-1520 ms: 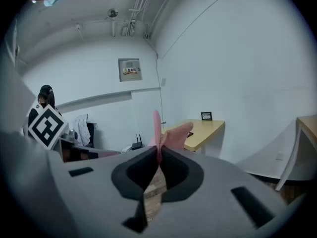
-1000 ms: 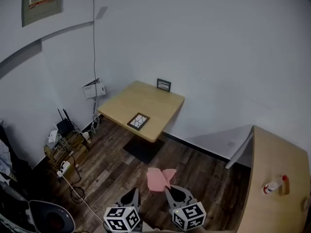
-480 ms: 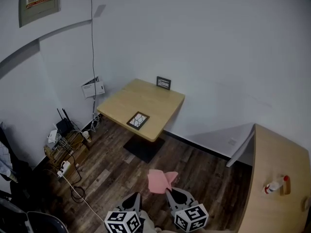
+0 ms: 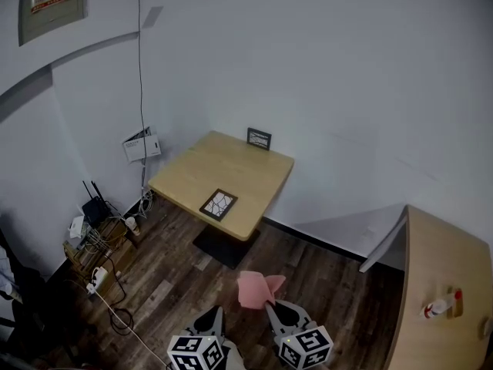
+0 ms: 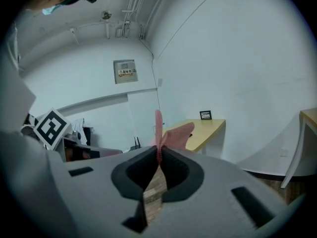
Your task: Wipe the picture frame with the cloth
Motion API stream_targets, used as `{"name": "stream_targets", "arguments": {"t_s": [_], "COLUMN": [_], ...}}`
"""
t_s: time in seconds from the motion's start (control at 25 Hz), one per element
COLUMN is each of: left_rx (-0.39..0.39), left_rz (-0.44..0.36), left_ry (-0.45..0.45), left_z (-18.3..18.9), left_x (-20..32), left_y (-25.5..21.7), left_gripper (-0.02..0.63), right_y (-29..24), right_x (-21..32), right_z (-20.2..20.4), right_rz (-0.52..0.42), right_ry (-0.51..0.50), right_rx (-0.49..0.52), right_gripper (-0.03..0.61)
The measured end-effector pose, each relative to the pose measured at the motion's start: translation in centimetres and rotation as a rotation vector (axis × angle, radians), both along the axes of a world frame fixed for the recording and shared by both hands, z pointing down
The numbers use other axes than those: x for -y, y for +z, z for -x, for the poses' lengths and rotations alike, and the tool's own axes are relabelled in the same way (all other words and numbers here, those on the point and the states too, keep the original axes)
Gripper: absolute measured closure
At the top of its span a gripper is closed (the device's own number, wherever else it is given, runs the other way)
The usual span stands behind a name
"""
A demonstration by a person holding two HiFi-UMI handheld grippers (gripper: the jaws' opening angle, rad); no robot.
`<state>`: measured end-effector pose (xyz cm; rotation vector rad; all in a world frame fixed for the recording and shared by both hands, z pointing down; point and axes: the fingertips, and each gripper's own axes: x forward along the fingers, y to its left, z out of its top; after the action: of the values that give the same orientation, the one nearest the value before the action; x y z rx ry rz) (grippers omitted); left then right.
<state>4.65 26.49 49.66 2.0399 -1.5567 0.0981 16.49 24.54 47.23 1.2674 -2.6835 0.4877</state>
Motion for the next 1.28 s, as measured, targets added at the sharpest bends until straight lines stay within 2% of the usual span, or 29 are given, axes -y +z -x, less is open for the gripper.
{"name": "stream_targets", "arguments": {"t_s": [0.24, 0.72, 0.88, 1.28], "left_rx": [0.042, 0.042, 0.034, 0.017], "left_rz": [0.008, 0.032, 0.045, 0.07], "left_ry": [0.032, 0.08, 0.091, 0.123], "left_z": [2.9, 9.4, 10.8, 13.5], "left_x": [4.3, 14.2, 17.6, 23.8], "left_y": [0.7, 0.3, 0.1, 2.9], "left_gripper": [0.609, 0.609, 0.609, 0.609], "right_y": [-0.2, -1.2, -1.3, -0.1], "right_x": [5.1, 14.6, 17.6, 23.6], "right_z": [3.0, 10.5, 11.7, 14.1], "right_rz": [-0.008, 0.003, 0.003, 0.016], "right_ry": [0.028, 0.018, 0.04, 0.073], "right_rx": [0.011, -0.021, -0.02, -0.032], "right_gripper": [0.569, 0.569, 0.569, 0.569]}}
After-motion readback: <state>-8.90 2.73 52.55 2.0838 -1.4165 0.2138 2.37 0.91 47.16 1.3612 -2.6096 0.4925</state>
